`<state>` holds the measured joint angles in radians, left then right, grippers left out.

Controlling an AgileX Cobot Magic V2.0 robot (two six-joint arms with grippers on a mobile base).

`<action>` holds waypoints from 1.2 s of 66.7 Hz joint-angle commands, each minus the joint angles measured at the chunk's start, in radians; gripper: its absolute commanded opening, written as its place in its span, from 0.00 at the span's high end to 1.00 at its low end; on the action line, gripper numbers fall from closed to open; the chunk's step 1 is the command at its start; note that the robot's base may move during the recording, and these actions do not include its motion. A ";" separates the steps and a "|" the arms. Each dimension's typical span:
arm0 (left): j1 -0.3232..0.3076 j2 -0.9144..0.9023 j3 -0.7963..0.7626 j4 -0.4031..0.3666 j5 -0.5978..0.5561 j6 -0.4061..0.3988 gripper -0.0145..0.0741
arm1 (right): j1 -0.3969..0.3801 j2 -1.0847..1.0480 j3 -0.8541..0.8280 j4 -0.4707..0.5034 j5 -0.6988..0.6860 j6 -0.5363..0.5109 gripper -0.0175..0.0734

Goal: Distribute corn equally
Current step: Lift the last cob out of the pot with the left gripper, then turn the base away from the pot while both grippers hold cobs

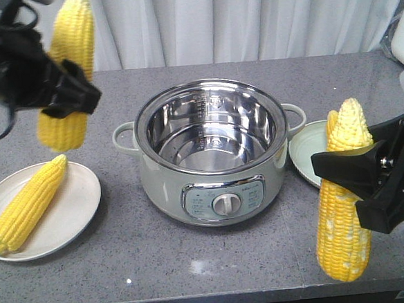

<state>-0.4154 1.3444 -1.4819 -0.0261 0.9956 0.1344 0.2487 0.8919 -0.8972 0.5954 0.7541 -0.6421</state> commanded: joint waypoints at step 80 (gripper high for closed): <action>0.003 -0.604 0.535 -0.008 -0.283 0.004 0.54 | -0.006 -0.010 -0.027 0.027 -0.052 -0.009 0.56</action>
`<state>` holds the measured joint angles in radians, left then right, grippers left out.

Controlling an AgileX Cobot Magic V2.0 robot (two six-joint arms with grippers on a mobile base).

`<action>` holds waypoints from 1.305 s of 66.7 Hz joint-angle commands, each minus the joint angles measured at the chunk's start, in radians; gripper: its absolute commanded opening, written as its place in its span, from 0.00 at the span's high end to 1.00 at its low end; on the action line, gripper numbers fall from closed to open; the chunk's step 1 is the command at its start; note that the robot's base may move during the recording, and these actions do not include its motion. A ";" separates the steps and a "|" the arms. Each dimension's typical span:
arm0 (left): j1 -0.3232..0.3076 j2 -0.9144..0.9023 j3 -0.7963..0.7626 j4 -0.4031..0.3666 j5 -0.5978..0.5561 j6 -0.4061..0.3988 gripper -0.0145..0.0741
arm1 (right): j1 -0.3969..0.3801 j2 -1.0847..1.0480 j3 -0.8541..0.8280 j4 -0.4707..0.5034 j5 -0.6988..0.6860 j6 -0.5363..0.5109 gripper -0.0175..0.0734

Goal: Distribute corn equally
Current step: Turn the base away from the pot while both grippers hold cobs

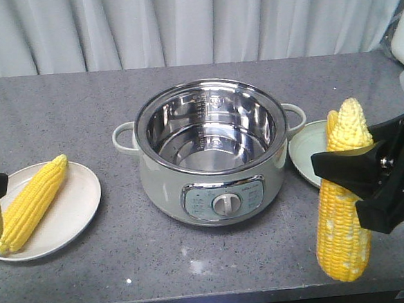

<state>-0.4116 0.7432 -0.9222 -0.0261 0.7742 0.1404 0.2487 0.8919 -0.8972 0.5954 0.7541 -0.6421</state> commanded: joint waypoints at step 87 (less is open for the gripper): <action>-0.001 -0.003 -0.025 -0.008 -0.062 -0.002 0.54 | -0.006 -0.010 -0.027 0.027 -0.052 -0.009 0.56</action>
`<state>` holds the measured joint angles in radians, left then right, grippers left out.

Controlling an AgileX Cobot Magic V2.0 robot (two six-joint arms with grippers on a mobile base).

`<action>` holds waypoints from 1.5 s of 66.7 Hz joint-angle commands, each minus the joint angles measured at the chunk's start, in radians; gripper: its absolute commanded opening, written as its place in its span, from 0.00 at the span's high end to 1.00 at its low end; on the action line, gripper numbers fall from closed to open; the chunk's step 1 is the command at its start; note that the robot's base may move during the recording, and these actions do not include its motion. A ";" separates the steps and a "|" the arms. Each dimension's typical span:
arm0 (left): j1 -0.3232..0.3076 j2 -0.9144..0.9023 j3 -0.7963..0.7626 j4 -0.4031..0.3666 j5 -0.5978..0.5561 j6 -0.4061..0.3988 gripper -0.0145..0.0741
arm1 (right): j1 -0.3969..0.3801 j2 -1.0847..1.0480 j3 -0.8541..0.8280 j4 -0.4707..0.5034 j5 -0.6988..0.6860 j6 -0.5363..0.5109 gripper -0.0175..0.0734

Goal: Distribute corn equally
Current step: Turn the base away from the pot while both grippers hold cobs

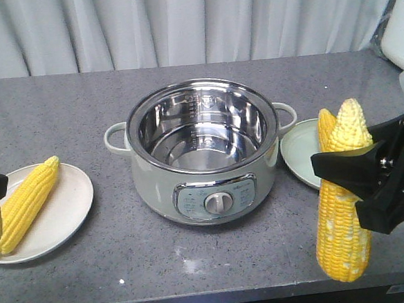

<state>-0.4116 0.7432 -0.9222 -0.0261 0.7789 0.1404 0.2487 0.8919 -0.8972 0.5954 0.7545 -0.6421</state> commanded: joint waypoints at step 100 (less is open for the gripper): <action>-0.001 -0.003 -0.025 -0.008 -0.066 -0.002 0.54 | -0.006 -0.010 -0.027 0.027 -0.052 -0.009 0.56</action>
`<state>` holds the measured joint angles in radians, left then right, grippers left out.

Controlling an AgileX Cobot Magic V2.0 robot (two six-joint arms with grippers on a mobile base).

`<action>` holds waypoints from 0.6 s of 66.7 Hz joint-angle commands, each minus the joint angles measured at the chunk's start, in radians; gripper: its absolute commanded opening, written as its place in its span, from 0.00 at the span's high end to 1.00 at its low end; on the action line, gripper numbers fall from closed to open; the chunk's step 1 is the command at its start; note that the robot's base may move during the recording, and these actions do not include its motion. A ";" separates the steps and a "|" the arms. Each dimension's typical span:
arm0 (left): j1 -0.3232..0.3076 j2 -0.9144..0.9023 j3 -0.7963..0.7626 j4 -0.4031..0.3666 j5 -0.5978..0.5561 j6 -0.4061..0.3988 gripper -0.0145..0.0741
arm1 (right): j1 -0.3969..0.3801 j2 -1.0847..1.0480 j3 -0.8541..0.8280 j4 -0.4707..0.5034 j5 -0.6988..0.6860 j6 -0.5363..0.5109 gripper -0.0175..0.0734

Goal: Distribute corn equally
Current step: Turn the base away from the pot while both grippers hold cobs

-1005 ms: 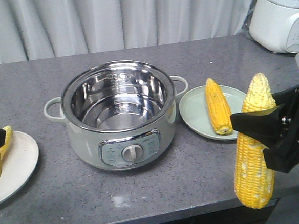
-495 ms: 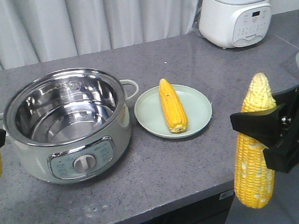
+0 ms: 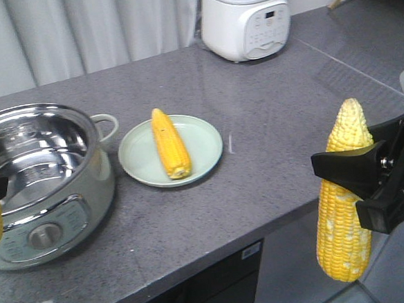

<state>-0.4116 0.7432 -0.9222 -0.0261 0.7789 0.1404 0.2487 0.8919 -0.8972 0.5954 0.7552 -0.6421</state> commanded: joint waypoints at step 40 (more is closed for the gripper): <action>-0.001 -0.003 -0.025 -0.008 -0.066 -0.002 0.54 | -0.006 -0.010 -0.027 0.027 -0.053 -0.009 0.56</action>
<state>-0.4116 0.7432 -0.9222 -0.0261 0.7789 0.1404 0.2487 0.8919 -0.8972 0.5954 0.7552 -0.6421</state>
